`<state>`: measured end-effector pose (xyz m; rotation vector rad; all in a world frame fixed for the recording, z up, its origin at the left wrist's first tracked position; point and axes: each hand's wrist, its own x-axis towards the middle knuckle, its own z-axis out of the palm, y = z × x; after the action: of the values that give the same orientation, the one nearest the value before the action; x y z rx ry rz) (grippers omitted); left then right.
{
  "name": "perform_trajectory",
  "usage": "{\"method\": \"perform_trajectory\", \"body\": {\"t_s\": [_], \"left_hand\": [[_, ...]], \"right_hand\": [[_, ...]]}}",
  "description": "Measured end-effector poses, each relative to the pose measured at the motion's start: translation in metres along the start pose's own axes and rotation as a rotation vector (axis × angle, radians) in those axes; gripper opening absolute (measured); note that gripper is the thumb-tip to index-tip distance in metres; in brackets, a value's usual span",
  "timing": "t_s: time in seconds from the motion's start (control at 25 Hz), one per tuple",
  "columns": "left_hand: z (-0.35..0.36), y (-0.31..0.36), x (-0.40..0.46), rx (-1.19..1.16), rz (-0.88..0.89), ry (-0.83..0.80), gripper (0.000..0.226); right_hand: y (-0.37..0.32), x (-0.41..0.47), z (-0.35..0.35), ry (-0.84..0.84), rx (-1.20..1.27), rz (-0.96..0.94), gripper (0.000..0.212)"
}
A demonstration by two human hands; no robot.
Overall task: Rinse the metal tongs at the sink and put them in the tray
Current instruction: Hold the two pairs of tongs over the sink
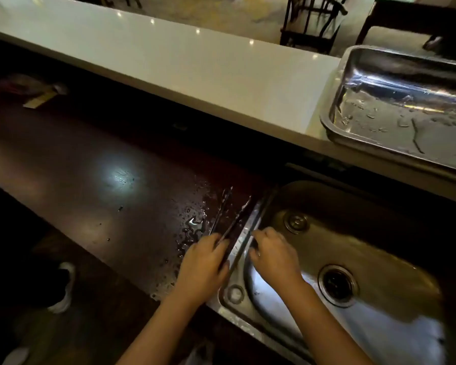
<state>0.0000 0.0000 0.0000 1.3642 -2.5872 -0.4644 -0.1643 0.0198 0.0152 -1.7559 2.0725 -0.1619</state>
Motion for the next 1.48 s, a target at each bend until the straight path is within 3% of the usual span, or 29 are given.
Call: {"method": "perform_trajectory", "body": {"t_s": [0.2,0.36,0.68,0.8,0.92,1.04,1.24,1.48], "left_hand": [[0.016,-0.045,0.010,0.066,-0.070,-0.147,0.058],[0.025,-0.055,0.018,0.086,-0.058,-0.191,0.053],[0.027,-0.053,0.033,-0.187,-0.080,-0.275,0.050],[0.023,-0.048,0.030,-0.278,-0.047,-0.248,0.054],[0.013,-0.036,0.033,-0.329,0.002,-0.216,0.061],[0.006,-0.012,0.038,-0.375,0.100,-0.200,0.061],[0.008,0.037,0.039,-0.370,0.231,-0.235,0.067],[0.031,0.089,0.035,-0.454,0.172,-0.292,0.064]], "right_hand": [[-0.032,0.037,0.036,-0.019,-0.039,-0.056,0.054],[-0.032,0.047,0.051,-0.002,-0.085,-0.043,0.052],[-0.026,0.046,0.051,0.027,-0.081,-0.043,0.041],[-0.020,0.040,0.042,0.114,0.207,0.009,0.036],[-0.013,0.027,0.025,0.320,0.699,0.298,0.017],[0.001,0.015,0.001,0.261,1.043,0.479,0.010],[0.031,-0.016,-0.023,0.255,1.126,0.458,0.014],[0.082,-0.044,-0.026,0.260,1.068,0.479,0.009]]}}
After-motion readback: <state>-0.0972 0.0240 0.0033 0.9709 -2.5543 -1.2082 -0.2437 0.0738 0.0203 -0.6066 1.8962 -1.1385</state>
